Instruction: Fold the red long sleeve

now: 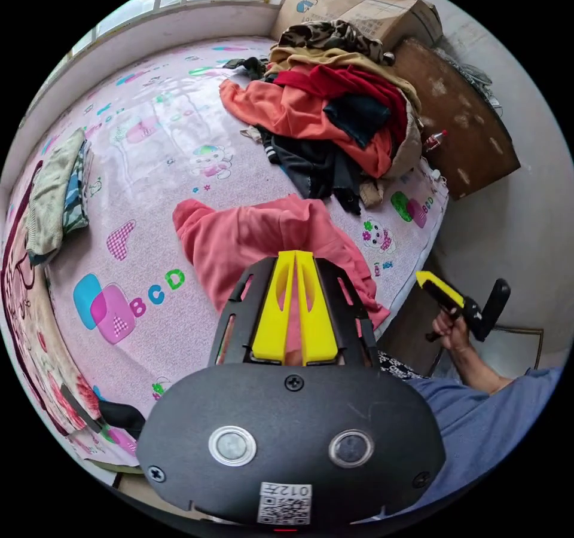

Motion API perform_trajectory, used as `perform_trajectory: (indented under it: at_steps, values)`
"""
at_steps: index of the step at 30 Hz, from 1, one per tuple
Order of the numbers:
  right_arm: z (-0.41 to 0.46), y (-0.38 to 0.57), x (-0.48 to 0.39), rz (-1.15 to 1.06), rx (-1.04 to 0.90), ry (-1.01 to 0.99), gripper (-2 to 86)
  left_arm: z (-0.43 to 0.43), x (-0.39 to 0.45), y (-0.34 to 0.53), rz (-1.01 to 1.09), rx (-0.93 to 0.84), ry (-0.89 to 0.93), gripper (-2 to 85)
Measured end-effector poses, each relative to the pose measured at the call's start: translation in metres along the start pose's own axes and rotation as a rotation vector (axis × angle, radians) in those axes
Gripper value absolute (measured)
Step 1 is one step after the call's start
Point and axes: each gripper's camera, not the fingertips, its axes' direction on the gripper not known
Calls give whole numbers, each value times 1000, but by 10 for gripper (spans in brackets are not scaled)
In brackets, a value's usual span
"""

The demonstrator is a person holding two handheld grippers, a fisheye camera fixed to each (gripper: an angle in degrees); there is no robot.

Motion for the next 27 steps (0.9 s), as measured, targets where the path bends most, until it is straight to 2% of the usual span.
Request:
perform_trajectory:
  at_steps: [2,6,8,10,13,18,21,27]
  values:
    - [35,-51,-48,-195,-48,14,9,19,15,26,47,-47,-70,4]
    - [104,-106,-107,-404,-123,4,5,55,30,42,38,-79,-173,4]
    - [156,-130,-143,-566,-245,-77,3,72,38,39,29,-90,-206,4]
    - [201,-142,-161,-649,-372,-68,2,85,46,36,61,-127,-232,4]
    - [258,-166,-161,-604,-436,44,2,99,65,36,177,-154,-314,4]
    - [335,-189,-136,-391,-678,-17,1,120,78,41,237,-174,-359,4]
    - [356,-194,-143,-366,-728,-30,2,129,74,34,207,-211,-313,3]
    - [371,-187,-167,-438,-721,-20,7,133,43,17,156,-279,-89,0]
